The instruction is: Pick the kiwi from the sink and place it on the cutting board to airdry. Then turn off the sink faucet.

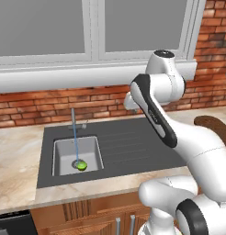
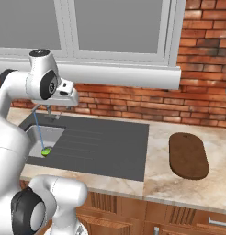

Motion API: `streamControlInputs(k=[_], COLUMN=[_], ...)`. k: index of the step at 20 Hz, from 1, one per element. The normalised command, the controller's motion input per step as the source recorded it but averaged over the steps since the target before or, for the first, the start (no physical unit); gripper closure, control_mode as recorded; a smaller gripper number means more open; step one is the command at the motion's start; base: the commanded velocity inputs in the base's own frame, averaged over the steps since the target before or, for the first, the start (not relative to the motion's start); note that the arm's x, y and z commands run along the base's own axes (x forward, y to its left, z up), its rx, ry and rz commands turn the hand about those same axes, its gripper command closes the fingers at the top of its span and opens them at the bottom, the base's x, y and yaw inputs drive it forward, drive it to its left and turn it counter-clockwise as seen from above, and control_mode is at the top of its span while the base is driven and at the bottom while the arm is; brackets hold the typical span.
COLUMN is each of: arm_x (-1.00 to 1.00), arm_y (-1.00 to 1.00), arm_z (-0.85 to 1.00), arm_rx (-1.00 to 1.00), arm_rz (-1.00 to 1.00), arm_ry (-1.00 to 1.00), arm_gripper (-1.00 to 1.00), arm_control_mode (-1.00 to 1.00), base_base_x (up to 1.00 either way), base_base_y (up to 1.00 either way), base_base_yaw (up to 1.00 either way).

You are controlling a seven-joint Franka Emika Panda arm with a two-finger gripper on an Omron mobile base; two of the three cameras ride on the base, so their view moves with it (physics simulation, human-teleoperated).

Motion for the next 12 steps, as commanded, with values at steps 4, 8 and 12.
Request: streamControlInputs(k=[4, 8, 12], arm_x=[-0.18, -0.14, -0.04], arm_y=[0.44, 0.52, 0.55], arm_z=[-0.05, -0.07, -0.05], arm_rx=[-0.02, -0.01, 0.00], arm_rz=[0.01, 0.04, 0.04], arm_ry=[-0.02, -0.01, 0.00], arm_gripper=[-1.00, -1.00, -1.00], arm_control_mode=[-1.00, -1.00, -1.00], base_base_x=[0.00, 0.00, 0.00], base_base_y=[0.00, 0.00, 0.00], base_base_yaw=[0.00, 0.00, 0.00])
